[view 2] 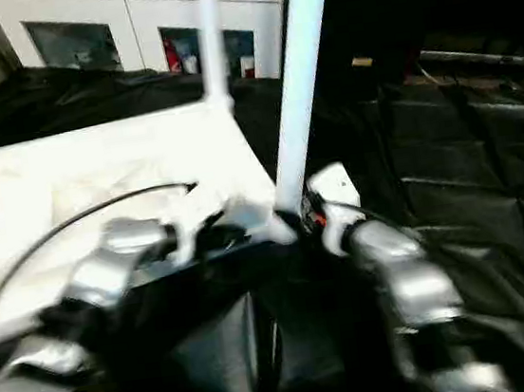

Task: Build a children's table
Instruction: Rotate leg to tighten

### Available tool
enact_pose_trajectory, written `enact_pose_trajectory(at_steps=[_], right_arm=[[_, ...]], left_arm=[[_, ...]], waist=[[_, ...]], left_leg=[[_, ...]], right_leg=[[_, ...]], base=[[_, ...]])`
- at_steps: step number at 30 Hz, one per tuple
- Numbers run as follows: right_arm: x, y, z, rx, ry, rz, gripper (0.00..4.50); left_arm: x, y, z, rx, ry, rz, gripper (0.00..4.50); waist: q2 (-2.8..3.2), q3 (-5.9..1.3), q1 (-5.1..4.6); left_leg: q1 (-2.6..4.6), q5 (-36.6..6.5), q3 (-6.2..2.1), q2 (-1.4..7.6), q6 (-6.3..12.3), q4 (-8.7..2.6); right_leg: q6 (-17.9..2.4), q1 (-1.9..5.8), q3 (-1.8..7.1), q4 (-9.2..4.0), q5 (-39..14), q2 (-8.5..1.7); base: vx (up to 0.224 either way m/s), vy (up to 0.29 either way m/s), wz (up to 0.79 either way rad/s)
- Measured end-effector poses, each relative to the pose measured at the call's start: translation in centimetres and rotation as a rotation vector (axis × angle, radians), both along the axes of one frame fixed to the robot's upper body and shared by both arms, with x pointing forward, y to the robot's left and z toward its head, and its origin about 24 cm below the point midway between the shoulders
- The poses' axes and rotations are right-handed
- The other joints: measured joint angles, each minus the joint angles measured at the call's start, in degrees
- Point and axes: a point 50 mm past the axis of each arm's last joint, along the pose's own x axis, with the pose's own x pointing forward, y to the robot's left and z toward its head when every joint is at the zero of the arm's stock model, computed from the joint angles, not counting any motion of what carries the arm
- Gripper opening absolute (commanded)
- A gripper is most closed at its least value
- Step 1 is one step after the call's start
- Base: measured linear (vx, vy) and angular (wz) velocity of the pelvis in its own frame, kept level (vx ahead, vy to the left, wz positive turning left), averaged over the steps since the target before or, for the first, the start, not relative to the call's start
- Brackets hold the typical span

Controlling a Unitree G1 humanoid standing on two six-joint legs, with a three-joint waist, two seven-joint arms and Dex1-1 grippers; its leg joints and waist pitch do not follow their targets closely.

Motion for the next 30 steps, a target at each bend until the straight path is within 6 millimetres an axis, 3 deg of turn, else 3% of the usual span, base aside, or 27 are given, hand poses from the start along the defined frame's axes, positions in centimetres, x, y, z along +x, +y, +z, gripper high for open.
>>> enact_pose_trajectory(at_steps=[6,11,14,16,22,30], right_arm=[[1.3,1.6,0.2,-0.006,-0.011,-0.207,1.93],[1.4,1.6,0.2,-0.003,-0.027,-0.221,1.93],[1.4,1.3,0.1,0.018,-0.025,-0.216,2.63],[1.4,1.0,0.2,0.028,-0.025,-0.177,2.63],[0.9,-0.6,0.7,-0.019,-0.016,0.021,3.18],[-0.8,-3.0,1.8,-0.113,0.011,0.312,3.18]], left_arm=[[0.4,-2.4,0.0,0.004,-0.026,0.097,0.00],[0.5,-2.6,0.1,0.004,-0.030,0.097,0.00],[0.6,-2.5,0.1,0.003,-0.032,0.094,0.00],[0.6,-2.4,0.2,0.002,-0.032,0.085,0.00],[0.5,-1.4,0.3,-0.006,-0.010,0.033,0.00],[-0.1,1.1,0.4,-0.007,0.032,-0.098,0.00]], waist=[[0.00,-0.01,0.21],[-0.01,0.00,0.35],[-0.03,0.02,0.40],[-0.04,0.05,0.36],[0.03,0.10,0.40],[0.03,0.13,0.64]], left_leg=[[-0.01,0.00,0.06,-0.06,0.00,-0.03],[-0.04,-0.02,0.06,-0.06,0.04,-0.08],[-0.06,-0.03,0.06,-0.06,0.05,-0.08],[-0.07,-0.03,0.07,-0.06,0.05,-0.08],[-0.10,-0.03,0.06,-0.04,0.06,-0.19],[-0.13,-0.05,0.08,-0.03,0.08,-0.15]], right_leg=[[-0.23,0.00,0.14,-0.03,0.17,0.00],[-0.10,0.00,0.12,-0.04,0.09,0.00],[-0.10,0.00,0.13,-0.04,0.09,0.00],[-0.10,-0.01,0.13,-0.05,0.09,0.00],[-0.10,-0.08,0.10,-0.05,0.08,0.02],[-0.10,-0.08,0.11,-0.09,0.08,0.03]], base=[[0.000,0.000,0.00],[0.000,0.000,0.00],[0.000,0.000,0.00],[0.000,0.000,0.00],[0.000,0.000,0.00],[0.000,0.000,0.00]])
